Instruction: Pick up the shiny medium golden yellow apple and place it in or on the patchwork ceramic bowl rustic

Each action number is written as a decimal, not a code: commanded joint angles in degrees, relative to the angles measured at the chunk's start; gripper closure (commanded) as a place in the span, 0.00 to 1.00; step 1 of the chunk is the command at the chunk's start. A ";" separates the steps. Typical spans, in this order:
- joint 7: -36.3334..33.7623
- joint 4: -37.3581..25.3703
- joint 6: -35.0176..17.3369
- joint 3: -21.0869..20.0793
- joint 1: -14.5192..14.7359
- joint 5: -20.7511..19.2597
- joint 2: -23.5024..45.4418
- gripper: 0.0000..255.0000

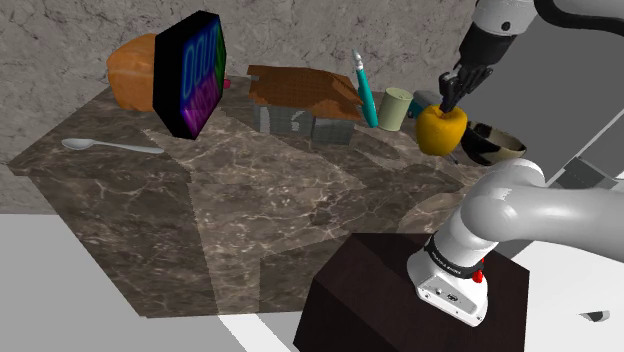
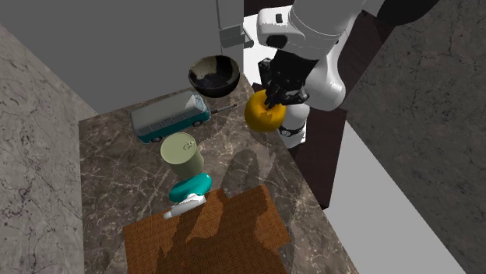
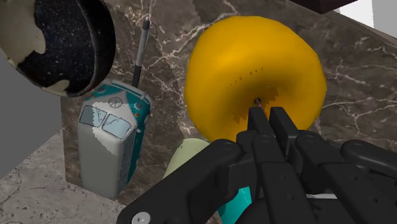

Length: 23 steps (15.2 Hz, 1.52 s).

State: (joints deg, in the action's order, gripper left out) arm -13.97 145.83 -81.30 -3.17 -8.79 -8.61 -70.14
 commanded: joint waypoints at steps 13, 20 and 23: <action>1.55 -14.22 7.07 -0.03 -0.76 -0.33 6.97 1.00; 2.35 -21.77 10.73 -0.09 -1.17 -0.54 10.77 1.00; 4.98 -23.29 12.21 2.41 -1.24 -2.78 10.39 1.00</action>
State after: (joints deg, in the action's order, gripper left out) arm -10.00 123.09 -69.64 -1.70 -10.00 -10.52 -59.58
